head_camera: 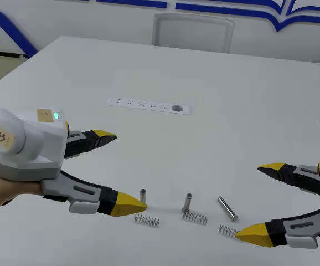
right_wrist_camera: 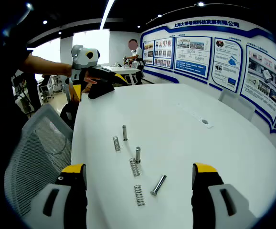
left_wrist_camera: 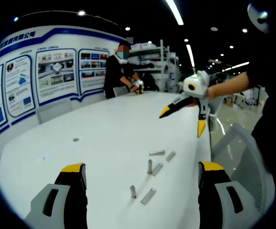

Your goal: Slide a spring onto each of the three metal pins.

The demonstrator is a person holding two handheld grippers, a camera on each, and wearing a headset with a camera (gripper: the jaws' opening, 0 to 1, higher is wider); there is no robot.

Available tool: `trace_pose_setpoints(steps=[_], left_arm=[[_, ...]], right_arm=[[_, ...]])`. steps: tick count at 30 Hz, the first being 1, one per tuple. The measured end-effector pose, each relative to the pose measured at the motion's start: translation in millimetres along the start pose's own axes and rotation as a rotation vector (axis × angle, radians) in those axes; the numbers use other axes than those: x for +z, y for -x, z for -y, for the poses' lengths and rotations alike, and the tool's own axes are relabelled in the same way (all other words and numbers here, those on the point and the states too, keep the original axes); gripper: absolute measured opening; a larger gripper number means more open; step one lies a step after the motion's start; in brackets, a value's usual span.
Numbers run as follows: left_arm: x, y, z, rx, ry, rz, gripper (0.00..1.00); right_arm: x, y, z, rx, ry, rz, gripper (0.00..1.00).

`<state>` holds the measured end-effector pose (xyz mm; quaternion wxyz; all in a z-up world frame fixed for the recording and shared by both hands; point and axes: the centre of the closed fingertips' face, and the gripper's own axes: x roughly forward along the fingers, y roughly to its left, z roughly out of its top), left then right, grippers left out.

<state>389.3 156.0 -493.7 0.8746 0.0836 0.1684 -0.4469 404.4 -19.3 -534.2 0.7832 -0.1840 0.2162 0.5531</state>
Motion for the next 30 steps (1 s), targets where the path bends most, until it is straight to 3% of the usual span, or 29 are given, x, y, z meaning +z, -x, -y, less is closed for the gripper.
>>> trace_pose_setpoints(steps=[11, 30], left_arm=[[-6.4, 1.6, 2.3, 0.000, -0.028, -0.026, 0.97], [-17.7, 1.6, 5.8, -0.018, -0.021, -0.067, 0.99]], right_arm=[[-0.1, -1.8, -0.1, 0.001, -0.004, -0.014, 0.92], [-6.8, 0.2, -0.9, 0.000, -0.014, -0.033, 0.92]])
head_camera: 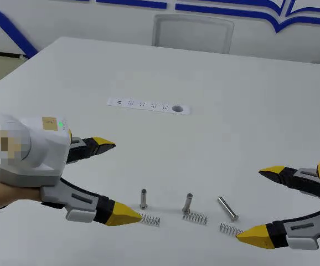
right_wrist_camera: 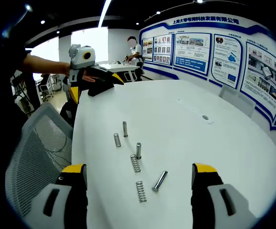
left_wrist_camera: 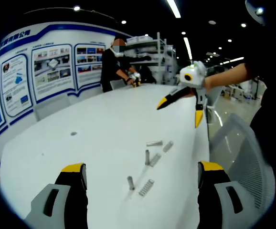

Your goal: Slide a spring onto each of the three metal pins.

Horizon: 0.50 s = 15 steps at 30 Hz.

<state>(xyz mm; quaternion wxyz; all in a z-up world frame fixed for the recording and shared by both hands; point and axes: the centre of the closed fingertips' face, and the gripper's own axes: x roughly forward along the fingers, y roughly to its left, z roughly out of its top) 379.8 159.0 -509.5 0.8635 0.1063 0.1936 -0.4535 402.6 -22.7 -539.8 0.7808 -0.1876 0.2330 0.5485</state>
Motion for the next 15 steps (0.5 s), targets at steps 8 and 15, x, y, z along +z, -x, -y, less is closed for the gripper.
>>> trace_pose_setpoints(steps=[8, 15], left_arm=[[6.0, -1.0, -0.5, -0.001, 0.011, 0.021, 0.99], [3.2, -1.9, -4.9, 0.012, 0.008, 0.017, 1.00]], right_arm=[[0.0, -2.5, 1.9, -0.001, -0.005, 0.002, 0.91], [2.9, -4.3, 1.7, -0.001, -0.019, 0.018, 0.90]])
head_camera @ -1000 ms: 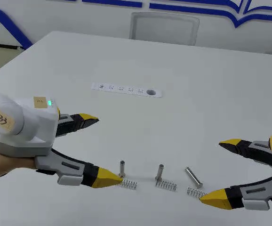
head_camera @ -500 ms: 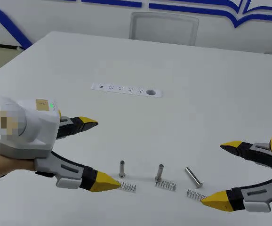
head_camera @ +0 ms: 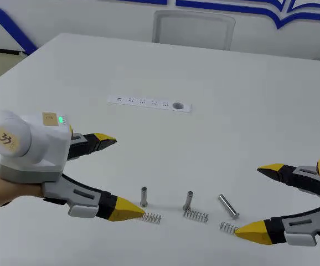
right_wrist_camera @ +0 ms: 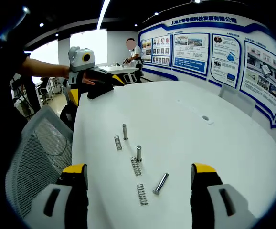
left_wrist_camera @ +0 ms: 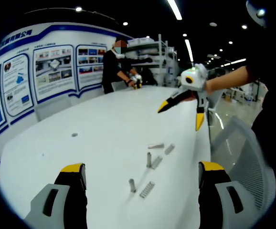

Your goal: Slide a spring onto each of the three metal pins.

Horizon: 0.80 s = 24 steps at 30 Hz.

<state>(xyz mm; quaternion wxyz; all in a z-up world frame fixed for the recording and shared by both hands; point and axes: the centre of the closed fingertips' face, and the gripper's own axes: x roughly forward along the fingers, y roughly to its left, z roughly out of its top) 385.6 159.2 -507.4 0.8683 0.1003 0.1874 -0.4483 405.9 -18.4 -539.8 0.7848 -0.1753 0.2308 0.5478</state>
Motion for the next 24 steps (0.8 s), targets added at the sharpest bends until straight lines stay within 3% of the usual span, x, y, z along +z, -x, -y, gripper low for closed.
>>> trace_pose_setpoints(steps=[6, 9, 18, 24], left_arm=[[-1.9, 0.2, 0.8, -0.005, 0.010, 0.005, 1.00], [-6.8, -1.2, 1.1, -0.005, -0.014, -0.018, 1.00], [-10.3, -8.0, 3.6, -0.023, -0.013, -0.028, 1.00], [-10.0, -12.3, 0.7, -0.015, 0.002, -0.017, 1.00]], right_arm=[[-3.0, -4.4, 4.6, -0.007, -0.018, -0.008, 0.88], [-5.1, -7.7, 7.9, -0.013, -0.019, -0.014, 0.88], [-6.9, -13.1, 11.3, -0.012, -0.037, -0.020, 0.87], [-10.3, -16.3, 12.9, -0.011, -0.052, -0.025, 0.80]])
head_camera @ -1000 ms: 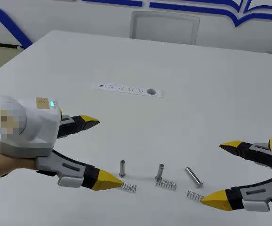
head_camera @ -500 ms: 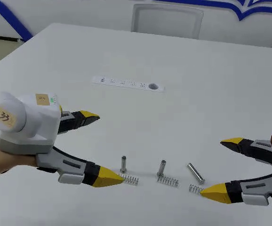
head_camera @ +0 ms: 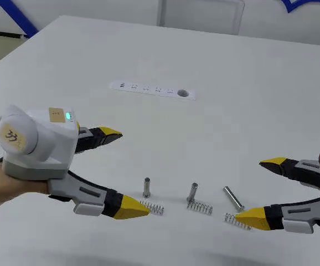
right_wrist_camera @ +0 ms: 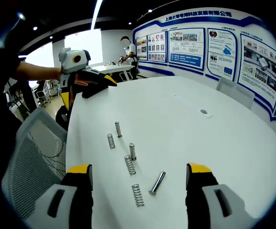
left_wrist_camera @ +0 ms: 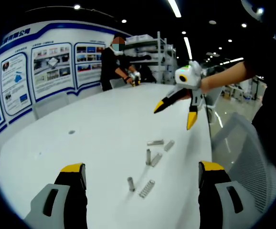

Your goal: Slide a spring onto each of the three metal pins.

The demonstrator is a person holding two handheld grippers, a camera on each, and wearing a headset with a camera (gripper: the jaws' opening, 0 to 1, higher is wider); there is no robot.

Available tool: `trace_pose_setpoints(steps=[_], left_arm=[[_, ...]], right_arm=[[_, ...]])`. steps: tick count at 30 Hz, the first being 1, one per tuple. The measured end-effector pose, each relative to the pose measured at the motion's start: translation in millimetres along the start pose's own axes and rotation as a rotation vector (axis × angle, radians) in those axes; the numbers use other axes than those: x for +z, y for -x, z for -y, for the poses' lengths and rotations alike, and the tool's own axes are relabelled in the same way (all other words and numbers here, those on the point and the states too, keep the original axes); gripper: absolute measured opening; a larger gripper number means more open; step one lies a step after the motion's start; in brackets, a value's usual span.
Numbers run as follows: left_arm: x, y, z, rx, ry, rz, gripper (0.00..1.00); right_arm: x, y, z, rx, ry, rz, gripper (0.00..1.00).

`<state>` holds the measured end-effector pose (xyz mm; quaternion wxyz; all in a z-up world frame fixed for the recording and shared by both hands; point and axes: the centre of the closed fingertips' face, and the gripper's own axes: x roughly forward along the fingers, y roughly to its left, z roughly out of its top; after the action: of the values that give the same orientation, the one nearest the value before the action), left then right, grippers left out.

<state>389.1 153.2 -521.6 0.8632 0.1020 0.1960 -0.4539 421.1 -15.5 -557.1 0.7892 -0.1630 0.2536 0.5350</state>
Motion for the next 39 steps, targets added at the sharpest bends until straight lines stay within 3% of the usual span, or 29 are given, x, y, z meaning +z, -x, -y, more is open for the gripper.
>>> trace_pose_setpoints(steps=[18, 30, 39], left_arm=[[-12.1, -5.8, 0.8, -0.004, 0.027, -0.017, 0.99], [-19.4, -7.4, -1.2, 0.000, 0.052, -0.021, 0.98], [-19.5, -10.6, -3.4, 0.004, 0.068, -0.015, 0.97]], right_arm=[[-18.1, -16.2, 13.5, -0.038, -0.047, -0.045, 0.67], [-19.1, -26.8, 24.6, -0.052, -0.081, -0.043, 0.56], [-28.9, -41.1, 42.7, -0.131, -0.122, -0.057, 0.44]])
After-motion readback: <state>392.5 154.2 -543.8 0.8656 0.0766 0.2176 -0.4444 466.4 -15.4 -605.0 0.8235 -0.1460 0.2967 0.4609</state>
